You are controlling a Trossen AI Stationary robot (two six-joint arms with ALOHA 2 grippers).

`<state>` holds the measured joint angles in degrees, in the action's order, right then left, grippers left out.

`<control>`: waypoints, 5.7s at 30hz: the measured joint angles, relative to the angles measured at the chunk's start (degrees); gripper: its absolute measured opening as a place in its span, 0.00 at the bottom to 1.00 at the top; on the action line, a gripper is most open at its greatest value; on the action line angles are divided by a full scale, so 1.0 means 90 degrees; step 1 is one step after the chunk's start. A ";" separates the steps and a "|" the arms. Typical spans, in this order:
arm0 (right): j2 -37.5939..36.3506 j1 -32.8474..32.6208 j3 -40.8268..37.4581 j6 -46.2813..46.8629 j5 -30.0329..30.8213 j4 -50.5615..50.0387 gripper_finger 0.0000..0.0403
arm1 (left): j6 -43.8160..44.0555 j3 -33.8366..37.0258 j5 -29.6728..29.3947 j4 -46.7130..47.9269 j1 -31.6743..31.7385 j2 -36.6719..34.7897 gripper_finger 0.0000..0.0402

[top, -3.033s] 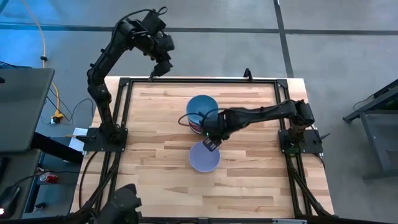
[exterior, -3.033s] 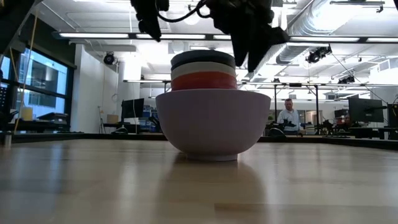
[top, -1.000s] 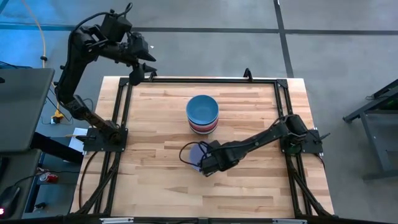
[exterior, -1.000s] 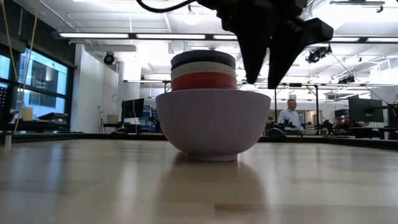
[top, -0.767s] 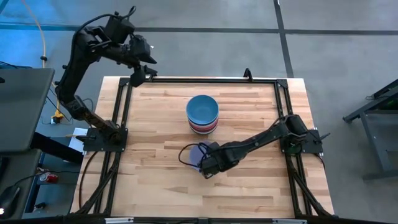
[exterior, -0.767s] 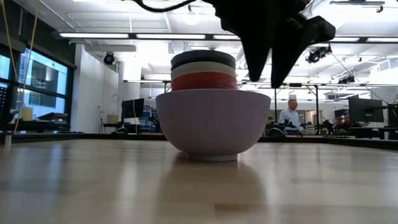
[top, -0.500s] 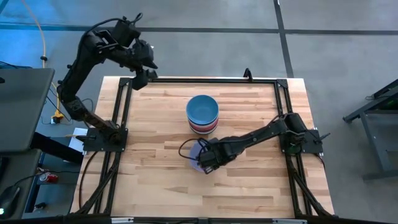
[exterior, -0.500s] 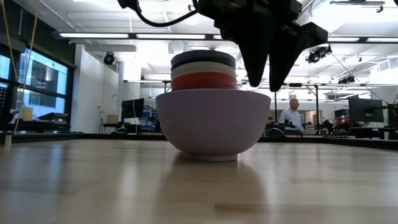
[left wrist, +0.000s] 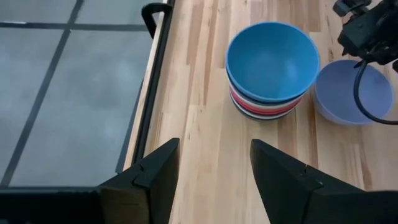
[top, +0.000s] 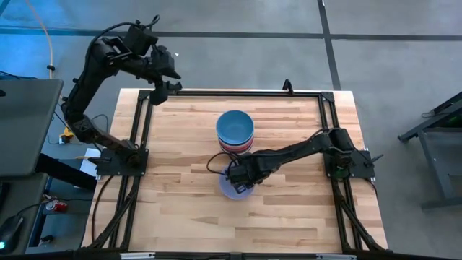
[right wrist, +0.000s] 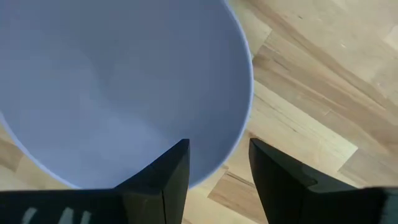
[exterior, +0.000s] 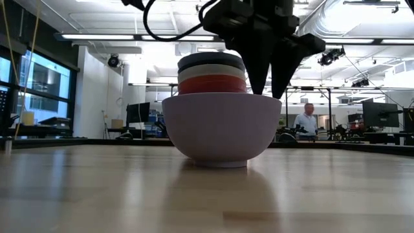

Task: Nest bowls inside each other
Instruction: Stack the purple bowl on top of the blue bowl

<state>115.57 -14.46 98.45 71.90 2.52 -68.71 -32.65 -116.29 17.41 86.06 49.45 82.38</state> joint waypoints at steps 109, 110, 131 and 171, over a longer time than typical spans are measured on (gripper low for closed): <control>-0.0610 0.3242 0.4058 -0.6649 -0.0932 -0.2371 0.00 | 0.1278 0.0000 -0.0022 -0.0417 -0.0582 -0.0332 0.46; -0.0610 0.3395 0.4058 -0.6765 -0.0948 -0.2333 0.00 | 0.1277 0.0000 -0.0046 -0.0436 -0.0605 -0.0319 0.46; -0.0319 0.4590 0.4053 -0.7945 -0.1594 -0.1727 0.00 | 0.0769 0.0005 0.0846 -0.0787 -0.0799 0.0562 0.46; 0.0792 0.4159 0.4048 -0.7202 -0.1455 -0.2017 0.00 | -0.0606 0.3343 0.3847 -0.1890 0.0010 -0.3559 0.46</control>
<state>122.70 22.98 134.89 7.08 -10.57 -86.86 -38.10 -86.20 52.03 69.05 49.55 50.35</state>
